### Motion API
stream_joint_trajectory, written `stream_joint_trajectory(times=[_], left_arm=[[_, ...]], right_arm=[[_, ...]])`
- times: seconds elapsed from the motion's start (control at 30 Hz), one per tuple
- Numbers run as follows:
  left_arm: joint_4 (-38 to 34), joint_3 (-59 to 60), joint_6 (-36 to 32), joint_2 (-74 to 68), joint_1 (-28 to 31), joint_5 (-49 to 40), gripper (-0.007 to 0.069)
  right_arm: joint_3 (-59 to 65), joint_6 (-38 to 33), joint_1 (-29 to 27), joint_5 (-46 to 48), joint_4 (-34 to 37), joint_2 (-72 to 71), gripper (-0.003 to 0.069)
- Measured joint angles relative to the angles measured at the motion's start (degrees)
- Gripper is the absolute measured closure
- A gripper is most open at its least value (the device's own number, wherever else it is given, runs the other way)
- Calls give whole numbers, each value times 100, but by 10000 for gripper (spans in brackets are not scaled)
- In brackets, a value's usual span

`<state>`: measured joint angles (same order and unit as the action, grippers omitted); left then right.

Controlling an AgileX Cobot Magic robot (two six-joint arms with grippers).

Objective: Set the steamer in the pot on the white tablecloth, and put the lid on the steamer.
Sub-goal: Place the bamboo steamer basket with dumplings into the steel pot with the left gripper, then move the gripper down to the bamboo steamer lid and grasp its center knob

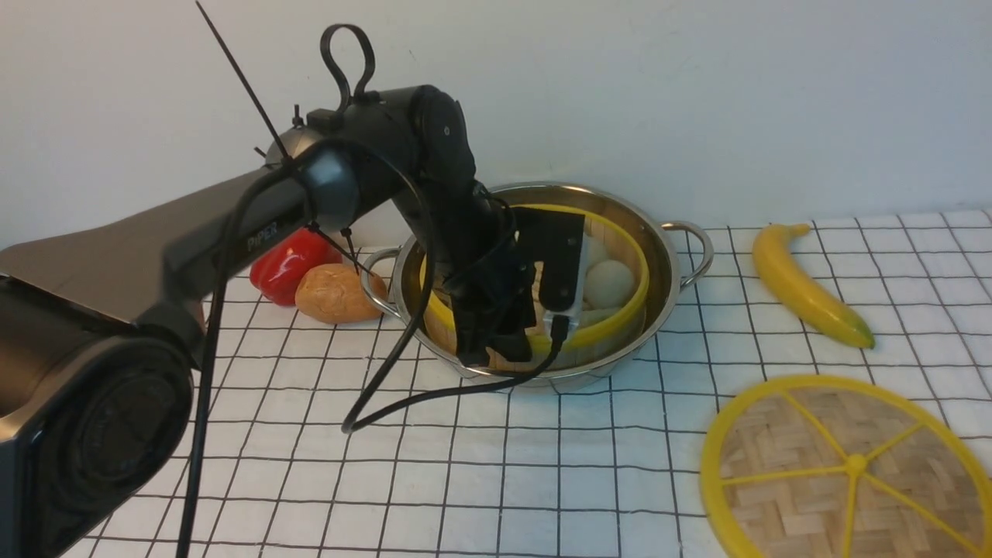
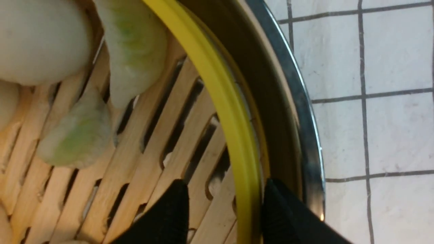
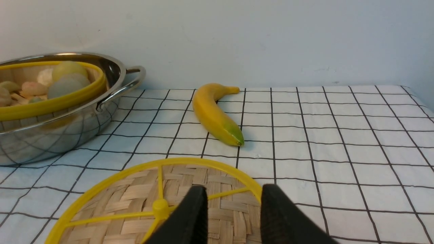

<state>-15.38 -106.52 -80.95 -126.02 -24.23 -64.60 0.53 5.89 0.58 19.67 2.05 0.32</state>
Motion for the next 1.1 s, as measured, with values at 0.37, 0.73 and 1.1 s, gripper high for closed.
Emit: stream_joint_trajectory(times=[0.37,0.73,1.1], left_arm=[[574,-937,1020,0,0,-458,254],[1370,-1929,3119,789,0,-487,263],[1773,-1994,6233,1475,0,4,489]], right_arm=[[0,0,0,0,0,0,415],[0,0,0,0,0,0,415],[0,0,0,0,0,0,415]])
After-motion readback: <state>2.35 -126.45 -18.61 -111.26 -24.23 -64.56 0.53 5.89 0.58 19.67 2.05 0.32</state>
